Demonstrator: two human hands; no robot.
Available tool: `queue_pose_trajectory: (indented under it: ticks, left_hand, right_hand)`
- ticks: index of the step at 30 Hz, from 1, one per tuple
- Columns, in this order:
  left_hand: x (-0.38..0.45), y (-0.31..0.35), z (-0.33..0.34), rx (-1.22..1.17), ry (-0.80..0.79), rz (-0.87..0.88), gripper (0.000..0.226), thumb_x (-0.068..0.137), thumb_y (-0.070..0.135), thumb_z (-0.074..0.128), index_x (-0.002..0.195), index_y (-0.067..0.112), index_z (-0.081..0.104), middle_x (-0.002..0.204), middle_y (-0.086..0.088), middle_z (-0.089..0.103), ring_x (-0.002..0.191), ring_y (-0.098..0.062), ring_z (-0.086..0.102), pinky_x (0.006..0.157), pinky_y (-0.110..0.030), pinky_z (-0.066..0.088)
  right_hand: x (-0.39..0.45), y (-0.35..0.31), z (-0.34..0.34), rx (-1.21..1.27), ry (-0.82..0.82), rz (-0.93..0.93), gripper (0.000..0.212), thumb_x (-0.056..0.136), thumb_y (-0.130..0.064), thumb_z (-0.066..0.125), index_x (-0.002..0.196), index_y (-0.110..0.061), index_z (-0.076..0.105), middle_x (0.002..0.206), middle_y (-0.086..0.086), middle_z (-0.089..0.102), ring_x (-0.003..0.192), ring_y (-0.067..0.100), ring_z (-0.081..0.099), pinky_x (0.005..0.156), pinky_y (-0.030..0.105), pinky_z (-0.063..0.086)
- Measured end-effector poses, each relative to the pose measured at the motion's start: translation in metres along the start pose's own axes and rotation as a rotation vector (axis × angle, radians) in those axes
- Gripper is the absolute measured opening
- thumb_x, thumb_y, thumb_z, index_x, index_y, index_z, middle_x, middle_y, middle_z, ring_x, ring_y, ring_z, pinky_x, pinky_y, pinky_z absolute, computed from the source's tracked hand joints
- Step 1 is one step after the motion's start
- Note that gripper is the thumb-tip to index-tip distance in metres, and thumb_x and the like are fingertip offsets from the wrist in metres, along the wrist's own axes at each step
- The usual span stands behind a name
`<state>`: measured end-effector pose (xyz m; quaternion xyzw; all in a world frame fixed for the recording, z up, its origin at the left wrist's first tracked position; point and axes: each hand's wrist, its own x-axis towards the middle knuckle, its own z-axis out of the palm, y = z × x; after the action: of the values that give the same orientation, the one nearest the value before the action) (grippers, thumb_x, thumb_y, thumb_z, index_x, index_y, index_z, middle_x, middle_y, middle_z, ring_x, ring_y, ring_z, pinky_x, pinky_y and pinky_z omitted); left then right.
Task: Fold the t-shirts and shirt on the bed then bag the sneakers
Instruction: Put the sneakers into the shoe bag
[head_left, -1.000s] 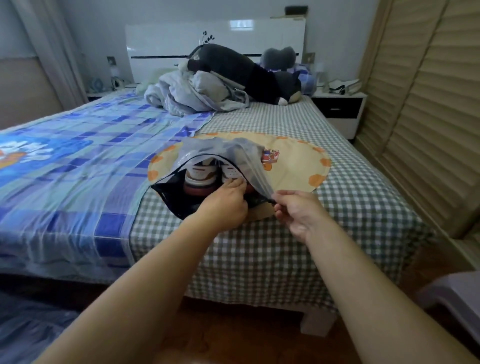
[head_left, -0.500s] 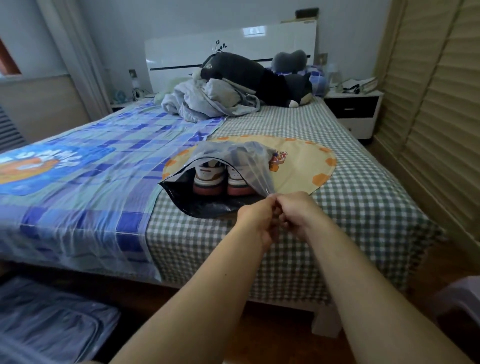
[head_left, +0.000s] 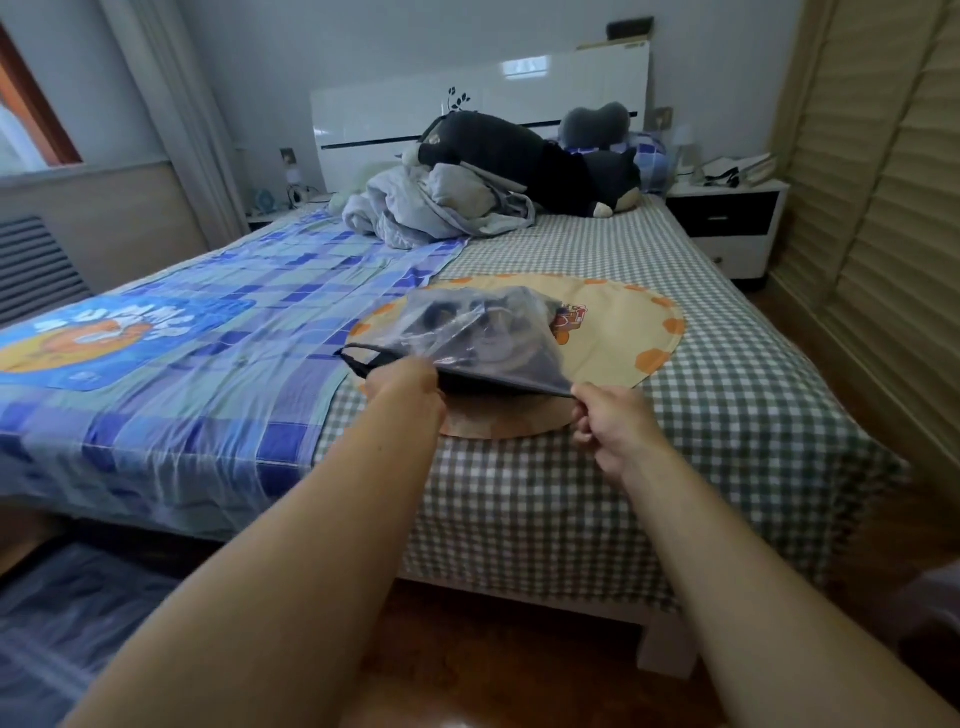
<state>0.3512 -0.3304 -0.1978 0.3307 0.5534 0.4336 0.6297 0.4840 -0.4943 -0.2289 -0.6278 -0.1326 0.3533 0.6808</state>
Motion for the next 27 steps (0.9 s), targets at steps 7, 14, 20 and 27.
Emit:
queue_pose_trajectory:
  ticks: [7, 14, 20, 27]
  left_hand:
    - [0.065, 0.054, -0.073, 0.011, 0.128, -0.009, 0.022, 0.099, 0.007, 0.051, 0.117, 0.013, 0.061, 0.067, 0.0, 0.047, 0.05, -0.01, 0.04, 0.036, -0.013, 0.034]
    - [-0.033, 0.024, -0.136, 0.205, -0.277, -0.146, 0.027, 0.095, 0.005, 0.051, 0.07, 0.011, 0.043, 0.058, -0.001, 0.027, 0.05, -0.012, 0.03, 0.041, -0.02, 0.034]
    - [-0.036, 0.011, -0.157, 0.58, -0.258, -0.035, 0.041, 0.074, 0.044, 0.07, 0.109, 0.024, 0.06, 0.11, -0.011, 0.06, 0.097, -0.025, 0.06, 0.081, -0.045, 0.052]
    - [-0.037, 0.02, -0.079, 0.525, -0.493, -0.122, 0.105, 0.055, 0.095, 0.06, 0.141, 0.035, 0.049, 0.133, -0.005, 0.065, 0.111, -0.029, 0.069, 0.08, -0.041, 0.059]
  right_hand:
    - [-0.003, -0.001, -0.007, 0.021, -0.016, 0.025, 0.013, 0.099, -0.01, 0.054, 0.089, -0.004, 0.06, 0.07, 0.003, 0.049, 0.052, 0.007, 0.039, 0.045, 0.02, 0.03]
    - [-0.01, -0.019, -0.047, -0.234, -0.086, 0.176, 0.018, 0.097, -0.018, 0.059, 0.082, -0.009, 0.06, 0.062, 0.002, 0.053, 0.048, 0.008, 0.039, 0.04, 0.02, 0.032]
    - [-0.025, -0.032, -0.041, -1.086, 0.204, -0.284, 0.043, 0.1, -0.044, 0.053, 0.131, -0.015, 0.054, 0.126, 0.012, 0.056, 0.108, 0.027, 0.057, 0.081, 0.036, 0.048]
    - [0.056, -0.047, 0.035, -0.605, -0.327, 0.04, 0.102, 0.078, -0.088, 0.047, 0.154, -0.021, 0.038, 0.154, 0.013, 0.044, 0.132, 0.031, 0.053, 0.107, 0.041, 0.044]
